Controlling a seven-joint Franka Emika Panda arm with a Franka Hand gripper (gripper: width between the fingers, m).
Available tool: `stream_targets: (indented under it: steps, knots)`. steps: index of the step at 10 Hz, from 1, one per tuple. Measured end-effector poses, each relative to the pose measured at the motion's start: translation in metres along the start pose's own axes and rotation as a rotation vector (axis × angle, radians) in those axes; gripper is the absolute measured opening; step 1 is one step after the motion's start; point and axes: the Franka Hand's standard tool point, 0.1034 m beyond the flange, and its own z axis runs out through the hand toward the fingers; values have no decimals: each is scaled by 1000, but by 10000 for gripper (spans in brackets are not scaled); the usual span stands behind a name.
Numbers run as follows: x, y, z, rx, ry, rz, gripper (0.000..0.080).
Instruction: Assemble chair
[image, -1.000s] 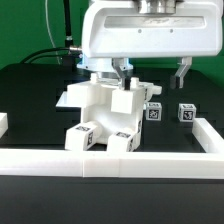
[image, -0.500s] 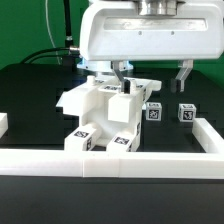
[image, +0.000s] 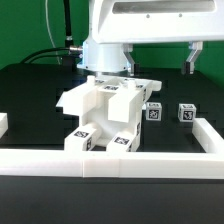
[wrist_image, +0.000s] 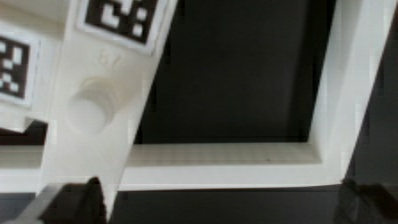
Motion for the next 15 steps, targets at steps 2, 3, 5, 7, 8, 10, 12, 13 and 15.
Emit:
stream_targets:
  steps: [2,3,5,7,8,10,12,13,15]
  knots:
    - [-16,-31,-2,11,-12,121,649]
    - [-24,-50,3,9,-18,125,649]
    - [-22,-43,2,8,-15,110,649]
    - [-22,-44,2,9,-16,107,649]
    - [-27,-50,2,7,-16,157,649]
    - [-71,-92,4,8,-37,198,649]
    - [-102,-107,13,11,-18,211,649]
    - [-103,-106,14,8,-26,208,649]
    - [-102,-105,14,7,-25,210,649]
